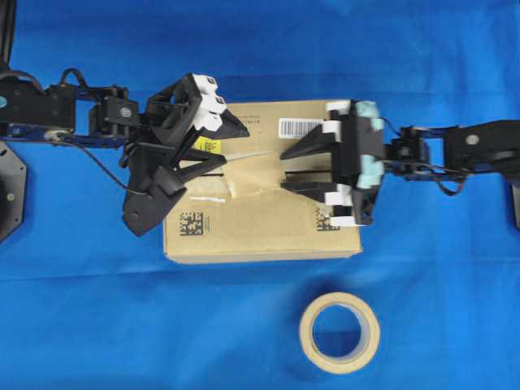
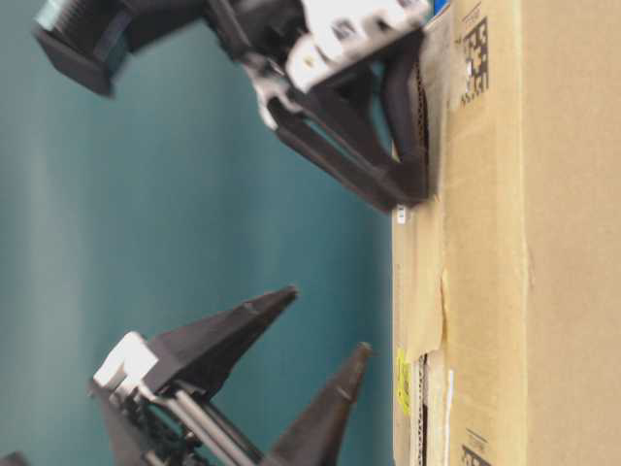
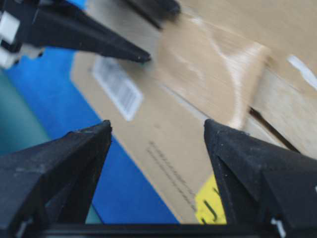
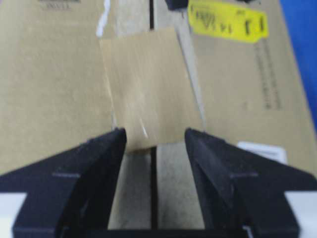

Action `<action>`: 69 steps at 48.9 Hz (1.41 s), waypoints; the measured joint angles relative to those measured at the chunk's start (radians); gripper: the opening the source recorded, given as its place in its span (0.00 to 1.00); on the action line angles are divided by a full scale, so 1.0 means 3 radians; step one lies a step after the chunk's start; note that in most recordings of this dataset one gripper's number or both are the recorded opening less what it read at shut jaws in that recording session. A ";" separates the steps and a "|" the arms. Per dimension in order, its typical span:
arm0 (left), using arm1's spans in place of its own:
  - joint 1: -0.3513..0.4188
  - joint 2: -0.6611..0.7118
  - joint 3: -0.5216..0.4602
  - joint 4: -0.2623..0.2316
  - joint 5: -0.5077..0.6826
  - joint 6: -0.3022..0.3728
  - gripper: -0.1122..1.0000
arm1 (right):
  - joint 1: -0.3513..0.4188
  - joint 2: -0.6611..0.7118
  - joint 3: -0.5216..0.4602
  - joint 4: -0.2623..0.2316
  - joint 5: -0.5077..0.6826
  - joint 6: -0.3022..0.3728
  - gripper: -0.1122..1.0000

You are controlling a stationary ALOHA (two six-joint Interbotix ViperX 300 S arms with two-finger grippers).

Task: Apply tape along the seams of the closed cardboard box to seal it securely.
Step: 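Reposition both grippers along the seam and press the tape down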

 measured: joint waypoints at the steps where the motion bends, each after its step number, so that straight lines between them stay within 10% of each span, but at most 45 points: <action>1: 0.0000 -0.0015 0.0020 -0.0005 -0.0066 -0.0066 0.73 | 0.0000 -0.0041 0.0005 0.0000 -0.0010 0.0000 0.63; 11: -0.0031 -0.0164 0.0169 -0.0031 -0.0619 -0.0951 0.53 | 0.0000 -0.0363 0.0036 -0.0005 -0.0240 -0.0041 0.56; 20: -0.0107 -0.0205 0.0245 -0.0036 -0.0885 -0.2056 0.12 | -0.0102 -0.0353 0.0031 -0.0005 -0.0404 -0.0046 0.13; 28: -0.0194 -0.0118 0.0251 -0.0031 -0.1089 -0.2700 0.10 | -0.0143 -0.0153 -0.0061 -0.0005 -0.0414 -0.0046 0.11; 69: -0.0138 0.0695 0.0547 -0.0036 -0.1836 -0.3334 0.10 | -0.0087 0.0675 -0.0414 0.0010 -0.0409 0.0005 0.11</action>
